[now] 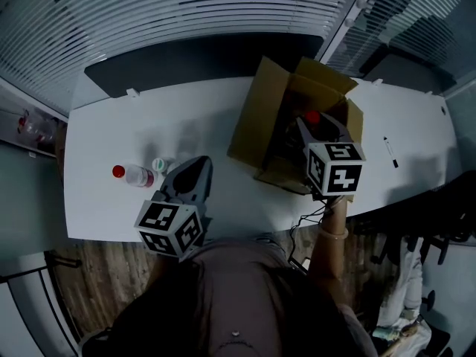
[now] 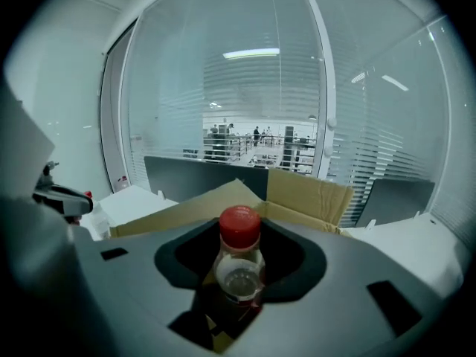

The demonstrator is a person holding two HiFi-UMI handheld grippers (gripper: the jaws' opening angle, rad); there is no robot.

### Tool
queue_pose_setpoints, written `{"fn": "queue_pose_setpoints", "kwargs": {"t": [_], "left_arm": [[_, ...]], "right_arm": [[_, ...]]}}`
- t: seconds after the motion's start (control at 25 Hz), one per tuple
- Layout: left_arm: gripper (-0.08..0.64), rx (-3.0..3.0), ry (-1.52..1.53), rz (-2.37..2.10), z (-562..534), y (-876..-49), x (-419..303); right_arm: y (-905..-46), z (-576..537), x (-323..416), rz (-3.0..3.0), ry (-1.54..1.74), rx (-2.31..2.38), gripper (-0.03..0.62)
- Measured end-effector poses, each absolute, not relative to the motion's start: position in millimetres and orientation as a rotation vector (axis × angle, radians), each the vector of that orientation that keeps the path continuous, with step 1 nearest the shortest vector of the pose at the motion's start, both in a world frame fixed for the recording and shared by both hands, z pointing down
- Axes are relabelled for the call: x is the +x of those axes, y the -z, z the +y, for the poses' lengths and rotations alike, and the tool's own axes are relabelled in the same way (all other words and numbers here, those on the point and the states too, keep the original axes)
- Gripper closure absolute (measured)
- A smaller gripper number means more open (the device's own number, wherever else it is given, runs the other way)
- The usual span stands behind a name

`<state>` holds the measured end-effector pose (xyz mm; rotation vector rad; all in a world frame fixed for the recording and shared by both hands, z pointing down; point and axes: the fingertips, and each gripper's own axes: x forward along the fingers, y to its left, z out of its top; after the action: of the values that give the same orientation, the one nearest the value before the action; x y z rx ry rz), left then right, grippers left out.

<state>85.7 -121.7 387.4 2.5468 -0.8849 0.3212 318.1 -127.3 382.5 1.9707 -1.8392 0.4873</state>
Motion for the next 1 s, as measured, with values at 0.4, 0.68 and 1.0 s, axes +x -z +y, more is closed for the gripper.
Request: {"fn": "queue_pose_setpoints", "kwargs": {"t": [0.4, 0.68, 1.0], "left_arm": [[0.551, 2.574, -0.331, -0.830, -113.6, -382.2, 79.6], [0.551, 2.589, -0.332, -0.795, -109.8, -381.0, 69.6], [0.551, 2.610, -0.330, -0.742, -103.4, -376.5, 56.7]], "right_arm": [[-306.4, -107.9, 300.5, -1.898, -0.303, 2.065, 0.414], [-264.2, -88.7, 280.1, -1.935, -0.186, 2.122, 0.419], [-235.5, -67.2, 249.6, -1.951, -0.104, 2.151, 0.420]]}}
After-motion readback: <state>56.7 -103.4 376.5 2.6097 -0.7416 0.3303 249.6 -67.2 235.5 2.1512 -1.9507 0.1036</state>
